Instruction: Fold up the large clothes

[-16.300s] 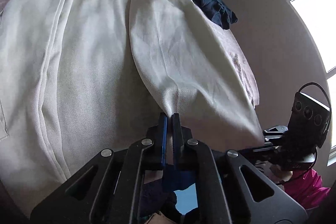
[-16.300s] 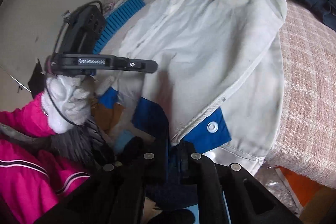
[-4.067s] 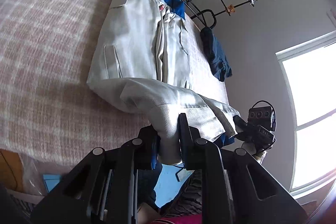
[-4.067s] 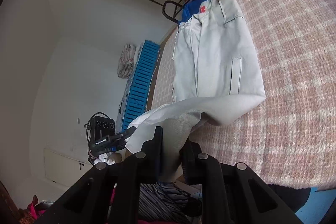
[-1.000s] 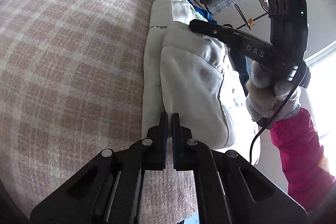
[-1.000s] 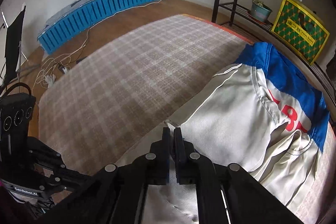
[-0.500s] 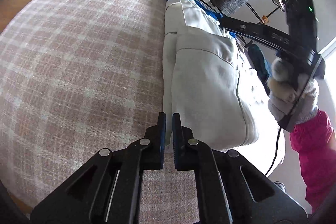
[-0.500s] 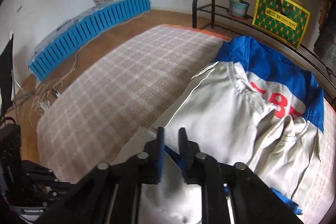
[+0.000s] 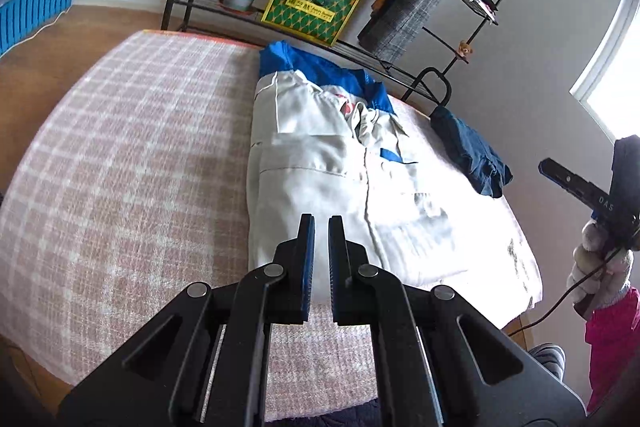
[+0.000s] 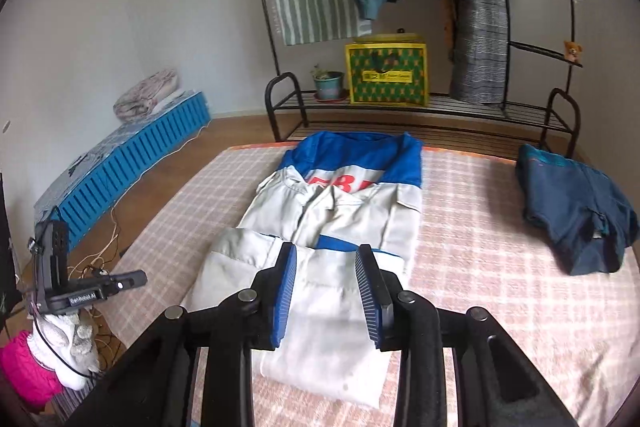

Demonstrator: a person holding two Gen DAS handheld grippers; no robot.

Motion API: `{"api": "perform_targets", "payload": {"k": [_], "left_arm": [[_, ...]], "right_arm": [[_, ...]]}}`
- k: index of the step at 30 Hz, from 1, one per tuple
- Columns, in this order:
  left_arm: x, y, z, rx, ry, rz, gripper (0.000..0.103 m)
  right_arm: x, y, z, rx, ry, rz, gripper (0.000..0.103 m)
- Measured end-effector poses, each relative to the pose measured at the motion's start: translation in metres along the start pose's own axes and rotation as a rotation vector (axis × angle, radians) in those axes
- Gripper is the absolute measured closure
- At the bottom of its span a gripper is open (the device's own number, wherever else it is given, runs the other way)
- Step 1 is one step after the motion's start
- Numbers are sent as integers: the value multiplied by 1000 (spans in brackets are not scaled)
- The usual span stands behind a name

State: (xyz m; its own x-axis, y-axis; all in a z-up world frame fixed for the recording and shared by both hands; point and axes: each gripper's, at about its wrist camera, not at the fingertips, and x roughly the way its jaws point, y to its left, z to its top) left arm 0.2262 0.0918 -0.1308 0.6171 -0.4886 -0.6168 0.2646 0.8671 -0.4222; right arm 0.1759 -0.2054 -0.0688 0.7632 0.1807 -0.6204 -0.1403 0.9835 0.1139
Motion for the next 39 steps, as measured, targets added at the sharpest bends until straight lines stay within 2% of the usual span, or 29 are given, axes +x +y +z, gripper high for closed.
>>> {"api": "perform_targets", "payload": {"k": [4, 6, 10, 13, 18, 23, 26, 31, 35, 39], "left_arm": [[-27, -24, 16, 50, -34, -21, 100], [-42, -37, 24, 79, -47, -29, 100], [-68, -60, 44, 135, -68, -52, 100], [-83, -73, 57, 163, -81, -57, 100], [-85, -86, 68, 214, -40, -49, 99], [-52, -81, 64, 239, 37, -12, 99], [-18, -68, 53, 234, 112, 12, 99], [44, -47, 34, 241, 246, 14, 99], [91, -39, 28, 270, 311, 6, 99], [133, -28, 33, 296, 333, 36, 99]], "right_arm": [[-47, 3, -3, -12, -36, -30, 68], [-68, 6, -1, 6, -49, -46, 59], [-109, 12, 1, 23, -95, -51, 57], [-127, 18, 1, 3, -106, -60, 57], [-133, 23, 0, -32, -107, -42, 57], [-90, 20, -3, -69, -41, -9, 61], [-43, 15, -11, -85, 27, -33, 61], [41, -11, -40, -8, 163, -9, 62], [91, -21, -63, -11, 223, -8, 64], [126, -28, -86, 12, 291, -7, 66]]}}
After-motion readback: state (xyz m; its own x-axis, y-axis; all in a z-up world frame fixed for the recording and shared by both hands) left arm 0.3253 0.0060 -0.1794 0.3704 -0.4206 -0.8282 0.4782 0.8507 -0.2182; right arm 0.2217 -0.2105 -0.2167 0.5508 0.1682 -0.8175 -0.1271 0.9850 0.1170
